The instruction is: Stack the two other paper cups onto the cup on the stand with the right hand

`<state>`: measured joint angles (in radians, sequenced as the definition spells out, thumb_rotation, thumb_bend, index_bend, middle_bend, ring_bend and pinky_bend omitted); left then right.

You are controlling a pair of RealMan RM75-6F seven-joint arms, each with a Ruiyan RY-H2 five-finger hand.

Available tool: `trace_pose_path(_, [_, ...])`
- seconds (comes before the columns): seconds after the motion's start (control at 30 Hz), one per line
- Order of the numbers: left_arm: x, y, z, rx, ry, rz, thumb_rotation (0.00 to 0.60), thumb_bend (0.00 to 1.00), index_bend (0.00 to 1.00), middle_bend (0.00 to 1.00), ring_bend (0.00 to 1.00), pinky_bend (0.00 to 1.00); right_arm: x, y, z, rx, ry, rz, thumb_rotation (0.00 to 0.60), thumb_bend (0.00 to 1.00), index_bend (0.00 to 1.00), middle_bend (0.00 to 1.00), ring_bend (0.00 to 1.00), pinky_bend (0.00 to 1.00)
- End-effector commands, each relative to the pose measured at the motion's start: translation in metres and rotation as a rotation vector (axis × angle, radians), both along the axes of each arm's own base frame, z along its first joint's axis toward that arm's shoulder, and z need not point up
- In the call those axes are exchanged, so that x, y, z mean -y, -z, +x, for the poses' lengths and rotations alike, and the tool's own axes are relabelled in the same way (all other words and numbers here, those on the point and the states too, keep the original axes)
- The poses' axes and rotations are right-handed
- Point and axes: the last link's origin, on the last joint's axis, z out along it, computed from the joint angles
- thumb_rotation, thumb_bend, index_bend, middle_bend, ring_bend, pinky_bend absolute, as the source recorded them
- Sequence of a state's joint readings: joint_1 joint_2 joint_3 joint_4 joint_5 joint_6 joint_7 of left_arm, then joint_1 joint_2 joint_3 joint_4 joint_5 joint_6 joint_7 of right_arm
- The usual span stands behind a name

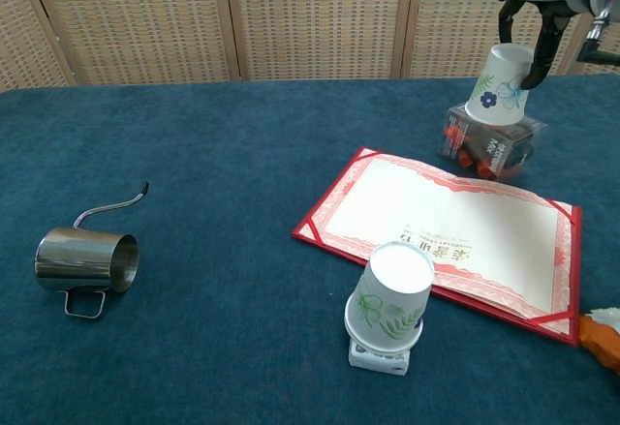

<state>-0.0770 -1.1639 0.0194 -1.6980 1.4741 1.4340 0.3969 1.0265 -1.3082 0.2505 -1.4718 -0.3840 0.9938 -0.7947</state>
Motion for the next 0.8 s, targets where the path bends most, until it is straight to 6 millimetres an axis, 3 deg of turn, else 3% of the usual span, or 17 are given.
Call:
trace_pose_path(0.03, [0.001,0.000,0.001,0.006,0.004,-0.004,0.600,0.19,0.00,0.00,0.00,0.00,-0.017,-0.014,0.013,0.027,-0.019,-0.001,0.600,0.10,0.51,0.02,0.00,0.00])
trace_pose_path(0.4, [0.007,-0.003,0.008,0.024,0.040,-0.006,0.600,0.19,0.00,0.00,0.00,0.00,-0.087,-0.028,0.043,0.089,-0.140,0.056,0.600,0.10,0.52,0.02,0.00,0.00])
trace_pose_path(0.5, [0.010,-0.001,0.010,0.026,0.049,-0.019,0.600,0.19,0.00,0.00,0.00,0.00,-0.116,-0.028,0.053,0.142,-0.183,0.079,0.600,0.10,0.52,0.02,0.00,0.00])
trace_pose_path(0.8, [0.011,0.004,0.010,0.027,0.054,-0.048,0.600,0.18,0.00,0.00,0.00,0.00,-0.171,-0.030,0.057,0.196,-0.245,0.103,0.600,0.10,0.52,0.02,0.00,0.00])
